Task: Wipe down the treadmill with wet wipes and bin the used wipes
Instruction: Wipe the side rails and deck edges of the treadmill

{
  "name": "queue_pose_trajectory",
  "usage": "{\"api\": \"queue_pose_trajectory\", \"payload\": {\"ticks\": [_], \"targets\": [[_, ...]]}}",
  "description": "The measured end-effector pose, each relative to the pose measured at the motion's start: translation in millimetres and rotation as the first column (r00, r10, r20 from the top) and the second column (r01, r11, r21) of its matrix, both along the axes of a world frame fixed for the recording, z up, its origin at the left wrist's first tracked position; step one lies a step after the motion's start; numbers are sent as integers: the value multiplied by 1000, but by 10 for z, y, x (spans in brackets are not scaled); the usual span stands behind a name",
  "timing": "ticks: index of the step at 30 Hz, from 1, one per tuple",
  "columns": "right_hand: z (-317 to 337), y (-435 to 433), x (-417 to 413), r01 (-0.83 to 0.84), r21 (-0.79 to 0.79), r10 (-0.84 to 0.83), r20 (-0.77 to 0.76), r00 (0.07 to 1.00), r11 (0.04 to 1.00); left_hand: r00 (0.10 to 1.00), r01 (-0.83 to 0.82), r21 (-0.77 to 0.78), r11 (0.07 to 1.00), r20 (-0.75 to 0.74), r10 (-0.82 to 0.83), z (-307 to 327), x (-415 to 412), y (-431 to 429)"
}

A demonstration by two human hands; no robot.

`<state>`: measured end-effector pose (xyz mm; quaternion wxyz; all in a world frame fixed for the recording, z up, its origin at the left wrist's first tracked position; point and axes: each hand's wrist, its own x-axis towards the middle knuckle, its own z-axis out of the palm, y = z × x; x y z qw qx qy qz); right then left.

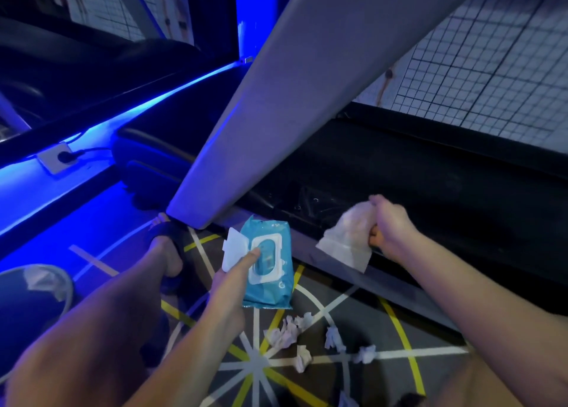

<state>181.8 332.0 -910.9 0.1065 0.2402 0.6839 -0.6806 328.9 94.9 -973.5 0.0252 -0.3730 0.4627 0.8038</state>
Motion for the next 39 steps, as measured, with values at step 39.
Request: {"api": "queue_pose_trajectory", "payload": {"ticks": [39], "targets": [[-1286, -1446, -1118, -428, 881, 694, 179, 697, 204, 996, 8, -66, 998, 88, -2, -891, -683, -545]]}}
